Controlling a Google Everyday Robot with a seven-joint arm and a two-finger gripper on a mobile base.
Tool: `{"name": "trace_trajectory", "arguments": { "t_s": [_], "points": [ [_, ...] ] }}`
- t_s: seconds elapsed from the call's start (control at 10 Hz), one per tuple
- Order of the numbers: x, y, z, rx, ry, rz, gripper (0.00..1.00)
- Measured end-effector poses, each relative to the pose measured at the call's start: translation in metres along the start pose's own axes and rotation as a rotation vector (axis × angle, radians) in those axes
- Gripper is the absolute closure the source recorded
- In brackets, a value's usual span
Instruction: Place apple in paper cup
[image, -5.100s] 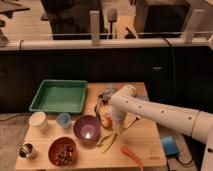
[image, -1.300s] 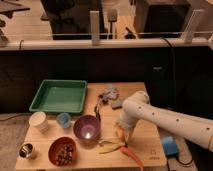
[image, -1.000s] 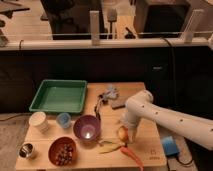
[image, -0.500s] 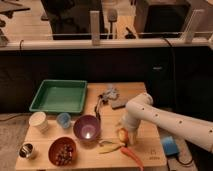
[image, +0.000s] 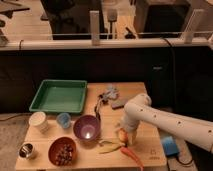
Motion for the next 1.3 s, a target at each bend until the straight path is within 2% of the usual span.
{"name": "trace_trajectory", "arguments": {
  "t_s": [0.2, 0.4, 0.6, 0.8, 0.9, 1.0, 1.2, 1.3],
  "points": [
    [-0.003, -0.004, -0.004, 0.005, 0.006, -0.003, 0.61],
    [-0.005, -0.008, -0.010, 0.015, 0.010, -0.005, 0.79],
    [-0.004, -0.012, -0.029, 0.040, 0.025, -0.002, 0.97],
    [-0.008, -0.017, -0.064, 0.071, 0.046, -0.018, 1.00],
    [-0.014, -0.022, -0.093, 0.092, 0.058, -0.038, 1.00],
    [-0.018, -0.026, -0.111, 0.106, 0.064, -0.057, 1.00],
    [-0.037, -0.042, -0.151, 0.140, 0.073, -0.133, 1.00],
    [-0.049, -0.052, -0.161, 0.151, 0.067, -0.182, 1.00]
  ]
}}
